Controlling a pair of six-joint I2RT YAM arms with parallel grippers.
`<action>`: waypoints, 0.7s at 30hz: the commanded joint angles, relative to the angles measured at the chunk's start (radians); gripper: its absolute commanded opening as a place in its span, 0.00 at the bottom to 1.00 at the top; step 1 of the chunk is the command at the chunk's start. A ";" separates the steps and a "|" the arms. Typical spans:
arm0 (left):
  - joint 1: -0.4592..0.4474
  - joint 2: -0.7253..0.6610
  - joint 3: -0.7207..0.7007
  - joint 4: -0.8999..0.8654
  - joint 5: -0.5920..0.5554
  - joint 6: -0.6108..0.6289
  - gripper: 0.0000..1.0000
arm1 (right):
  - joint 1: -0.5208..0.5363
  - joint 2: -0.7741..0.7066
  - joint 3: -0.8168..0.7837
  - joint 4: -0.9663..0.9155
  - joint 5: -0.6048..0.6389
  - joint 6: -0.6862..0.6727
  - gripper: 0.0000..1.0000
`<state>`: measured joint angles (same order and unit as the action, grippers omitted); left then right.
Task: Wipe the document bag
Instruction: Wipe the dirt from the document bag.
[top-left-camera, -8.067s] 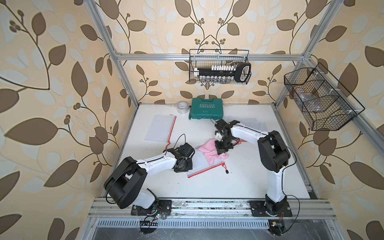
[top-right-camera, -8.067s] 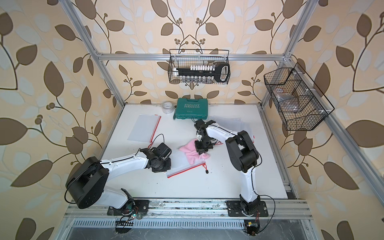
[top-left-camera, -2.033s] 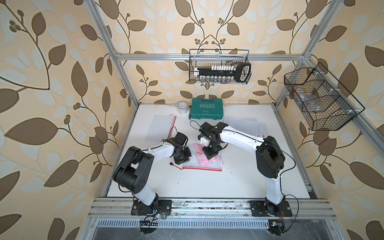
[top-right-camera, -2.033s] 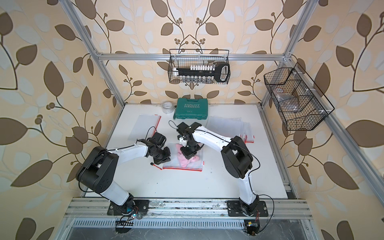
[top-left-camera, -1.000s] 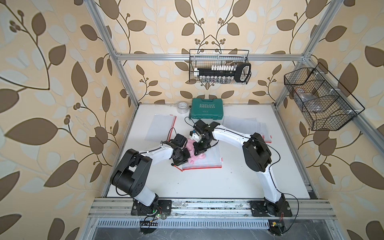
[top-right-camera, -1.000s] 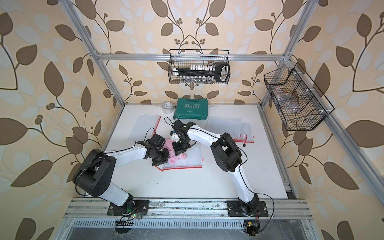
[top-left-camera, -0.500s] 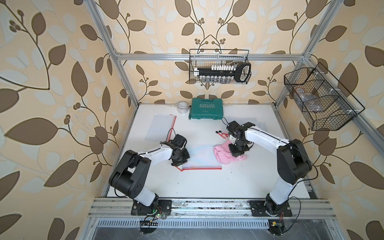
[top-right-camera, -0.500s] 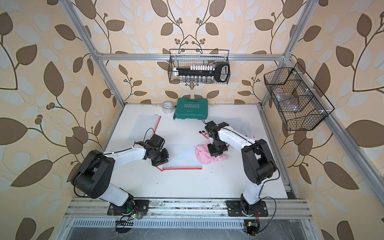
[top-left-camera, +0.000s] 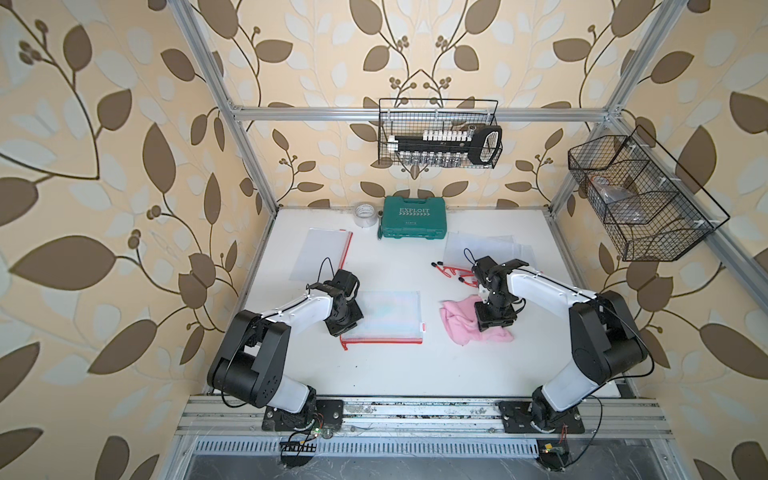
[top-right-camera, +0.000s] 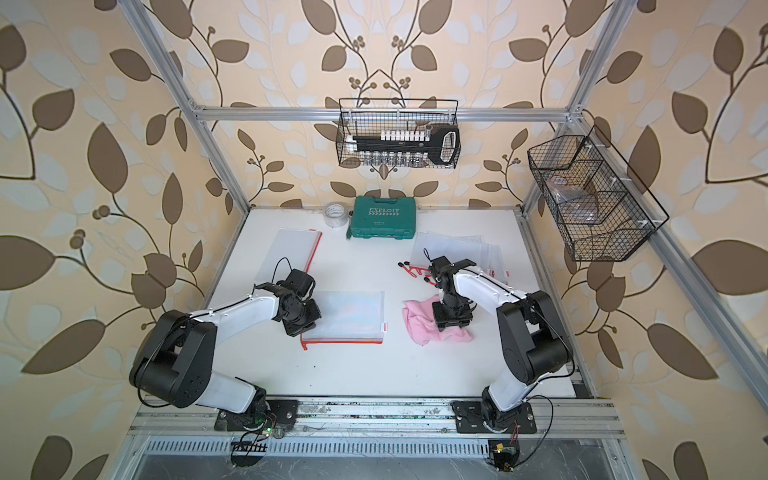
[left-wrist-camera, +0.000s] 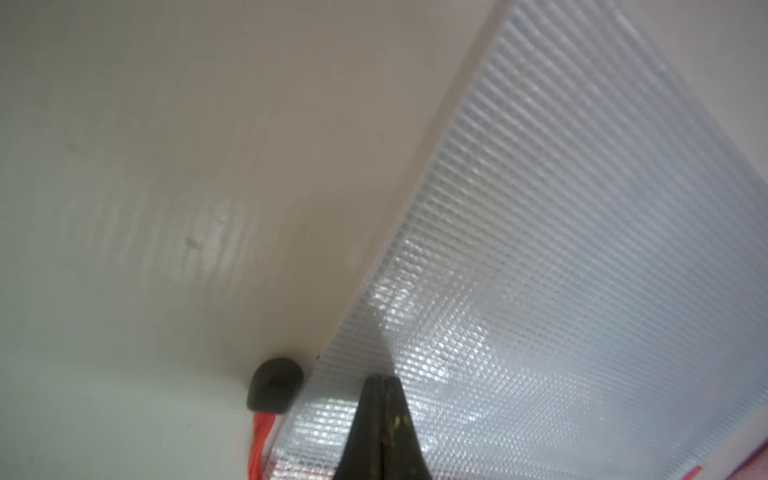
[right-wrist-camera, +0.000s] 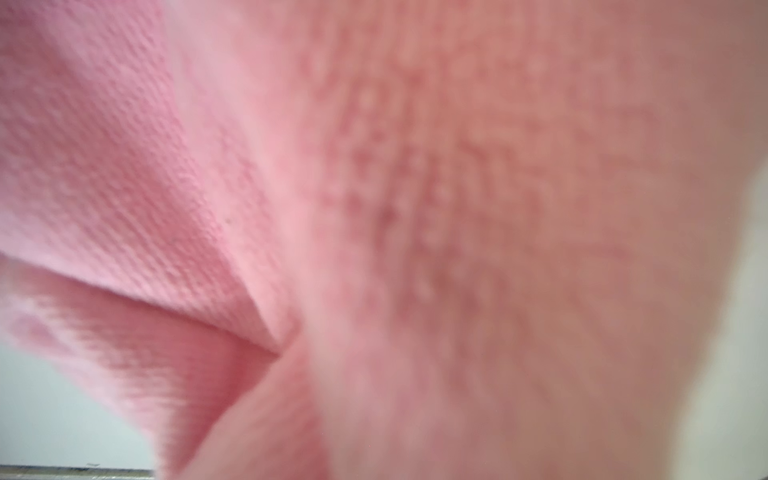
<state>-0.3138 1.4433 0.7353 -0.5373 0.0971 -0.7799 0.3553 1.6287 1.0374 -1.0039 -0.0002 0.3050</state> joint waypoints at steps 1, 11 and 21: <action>-0.013 -0.104 0.038 0.014 0.033 0.042 0.04 | 0.004 -0.052 0.038 -0.034 -0.062 0.006 0.98; -0.203 -0.142 0.194 0.189 0.250 0.110 0.26 | 0.009 -0.050 0.043 0.002 -0.128 0.045 0.98; -0.408 0.234 0.379 0.498 0.588 0.172 0.26 | 0.005 -0.030 0.037 0.042 -0.091 0.072 0.98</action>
<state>-0.7090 1.6421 1.0683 -0.1528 0.5388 -0.6369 0.3588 1.5814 1.0740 -0.9733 -0.1009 0.3588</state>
